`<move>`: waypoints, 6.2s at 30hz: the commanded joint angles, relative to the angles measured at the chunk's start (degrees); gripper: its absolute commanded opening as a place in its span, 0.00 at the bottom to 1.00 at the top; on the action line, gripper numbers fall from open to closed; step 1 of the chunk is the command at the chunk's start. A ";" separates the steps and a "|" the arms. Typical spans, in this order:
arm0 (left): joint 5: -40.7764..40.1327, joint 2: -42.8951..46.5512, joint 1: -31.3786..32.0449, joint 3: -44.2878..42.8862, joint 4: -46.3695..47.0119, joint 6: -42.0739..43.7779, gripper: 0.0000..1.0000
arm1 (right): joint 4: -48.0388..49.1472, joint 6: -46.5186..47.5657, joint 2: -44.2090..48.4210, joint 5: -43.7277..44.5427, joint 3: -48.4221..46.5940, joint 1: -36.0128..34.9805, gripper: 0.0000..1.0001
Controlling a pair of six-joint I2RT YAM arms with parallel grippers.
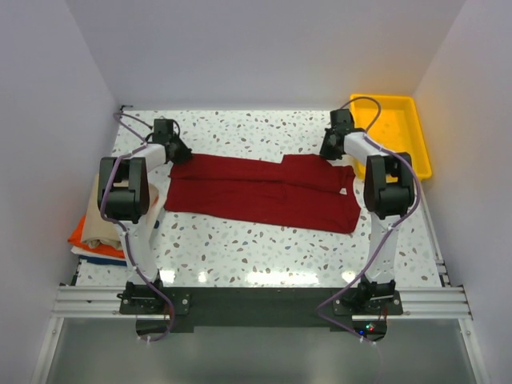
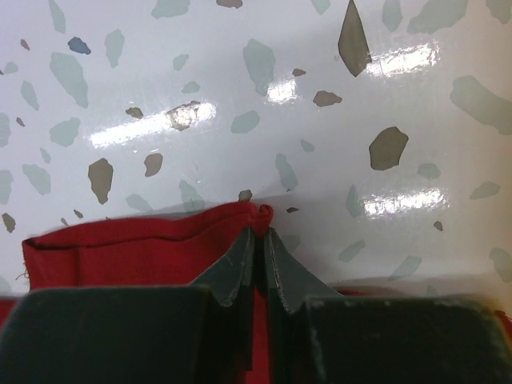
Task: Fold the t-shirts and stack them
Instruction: Fold the tshirt
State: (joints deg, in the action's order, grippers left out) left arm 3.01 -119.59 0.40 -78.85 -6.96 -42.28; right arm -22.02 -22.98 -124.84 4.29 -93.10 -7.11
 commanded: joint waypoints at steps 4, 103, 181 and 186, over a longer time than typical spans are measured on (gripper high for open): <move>0.16 1.47 -0.40 1.42 -1.48 1.15 0.22 | 0.48 -0.31 12.93 -6.03 2.38 -0.18 0.04; 13.17 41.28 1.44 24.35 -2.09 5.89 0.57 | 18.33 -6.55 34.57 -11.33 40.54 -13.36 0.04; 15.89 43.74 1.97 28.22 -2.35 6.16 0.57 | 1.45 -3.21 30.27 5.46 30.87 -35.42 0.17; 15.72 43.74 2.06 28.75 -2.18 6.16 0.57 | 2.60 -3.91 29.74 3.54 30.70 -35.60 0.18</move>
State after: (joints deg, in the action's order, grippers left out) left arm 17.82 -77.84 2.07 -50.72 -9.56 -37.67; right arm -20.16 -25.61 -95.11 9.45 -60.20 -42.37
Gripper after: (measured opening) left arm 0.572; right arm 0.175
